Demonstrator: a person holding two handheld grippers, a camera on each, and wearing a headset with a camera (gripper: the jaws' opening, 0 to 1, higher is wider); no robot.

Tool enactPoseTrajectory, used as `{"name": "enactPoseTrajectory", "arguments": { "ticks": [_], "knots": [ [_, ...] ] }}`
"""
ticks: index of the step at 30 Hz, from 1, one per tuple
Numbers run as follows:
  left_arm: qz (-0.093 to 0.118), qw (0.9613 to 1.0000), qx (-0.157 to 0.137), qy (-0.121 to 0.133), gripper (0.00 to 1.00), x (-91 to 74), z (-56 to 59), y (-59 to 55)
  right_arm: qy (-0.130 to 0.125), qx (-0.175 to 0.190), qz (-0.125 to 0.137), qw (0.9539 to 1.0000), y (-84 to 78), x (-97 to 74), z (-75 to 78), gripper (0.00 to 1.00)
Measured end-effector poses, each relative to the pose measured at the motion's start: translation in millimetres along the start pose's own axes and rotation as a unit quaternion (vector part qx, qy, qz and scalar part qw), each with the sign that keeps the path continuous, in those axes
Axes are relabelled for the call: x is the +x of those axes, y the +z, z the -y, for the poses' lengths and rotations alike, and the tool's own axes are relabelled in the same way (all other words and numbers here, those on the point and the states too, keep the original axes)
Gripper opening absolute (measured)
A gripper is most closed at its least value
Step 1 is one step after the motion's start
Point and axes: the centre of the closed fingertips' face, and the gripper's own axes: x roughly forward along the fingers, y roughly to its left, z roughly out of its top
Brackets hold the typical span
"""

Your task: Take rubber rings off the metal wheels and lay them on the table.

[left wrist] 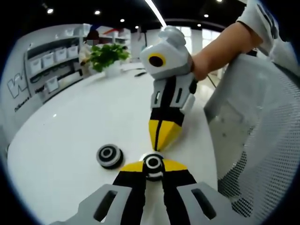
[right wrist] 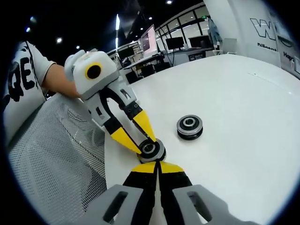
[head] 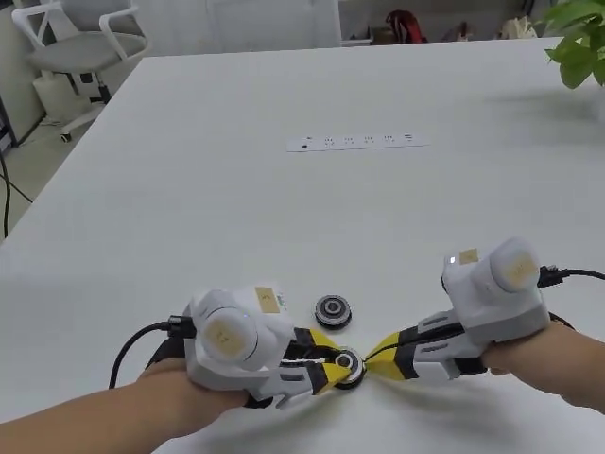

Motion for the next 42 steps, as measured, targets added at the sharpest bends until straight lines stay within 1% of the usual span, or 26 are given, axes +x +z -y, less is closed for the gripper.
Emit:
{"name": "enactPoseTrajectory", "arguments": {
  "ticks": [3,5,7,13,21,24,26,29,30,31,32,33,35,37,40,42],
  "knots": [
    [-0.002,1.0,0.003,0.001,0.13,0.5,0.1,0.1,0.002,0.021,0.007,0.9998,1.7,-0.7,0.1,0.0],
    [-0.002,1.0,0.002,0.002,0.13,0.6,0.0,0.0,0.008,0.054,0.031,0.998,8.9,-2.0,-0.5,0.0],
    [-0.002,1.0,0.0,0.002,0.13,0.8,-0.1,0.1,0.005,0.055,0.024,0.9982,6.1,-2.7,1.9,0.0],
    [-0.006,1.0,0.001,0.007,0.13,1.7,-0.7,0.3,0.01,0.086,0.038,0.9955,9.2,-1.9,0.9,0.0],
    [-0.015,0.9998,0.006,0.013,0.13,2.0,-0.1,0.7,0.016,0.089,0.037,0.9952,11.1,-0.2,-4.0,0.0],
    [-0.016,0.9998,0.006,0.012,0.13,2.1,0.0,0.4,0.022,0.084,0.035,0.9957,12.2,2.3,-9.3,0.0],
    [-0.015,0.9998,0.007,0.012,0.13,2.3,0.6,0.5,0.027,0.077,0.033,0.9961,13.3,3.5,-13.5,0.0],
    [-0.015,0.9998,0.007,0.011,0.13,2.2,1.1,0.6,0.04,0.076,0.04,0.9955,16.4,4.5,-19.1,0.0],
    [-0.015,0.9998,0.007,0.011,0.13,2.3,1.2,0.7,0.052,0.076,0.052,0.9943,21.3,5.2,-23.3,0.0],
    [-0.014,0.9998,0.007,0.011,0.13,2.3,1.2,0.8,0.075,0.088,0.061,0.9914,27.8,4.9,-34.1,0.0],
    [-0.013,0.9998,0.007,0.011,0.13,2.4,1.2,1.1,0.058,0.071,0.058,0.9941,28.6,5.9,-27.5,0.0],
    [-0.013,0.9998,0.007,0.01,0.13,2.0,1.4,1.0,0.056,0.062,0.05,0.9952,26.0,6.8,-26.4,0.0],
    [-0.014,0.9998,0.008,0.01,0.13,1.9,1.6,1.0,0.054,0.07,0.051,0.9948,23.2,6.0,-25.1,0.0],
    [-0.013,0.9998,0.009,0.009,0.13,1.8,1.8,0.9,0.045,0.066,0.042,0.9959,16.3,4.1,-19.4,0.0],
    [-0.011,0.9999,0.009,0.005,0.13,1.5,1.8,0.9,0.036,0.071,0.043,0.9959,13.5,0.6,-13.4,0.0],
    [-0.01,0.9997,0.021,0.002,0.14,1.5,2.2,1.2,0.032,0.075,0.046,0.9957,14.1,-0.4,-10.5,0.0]
  ]
}}
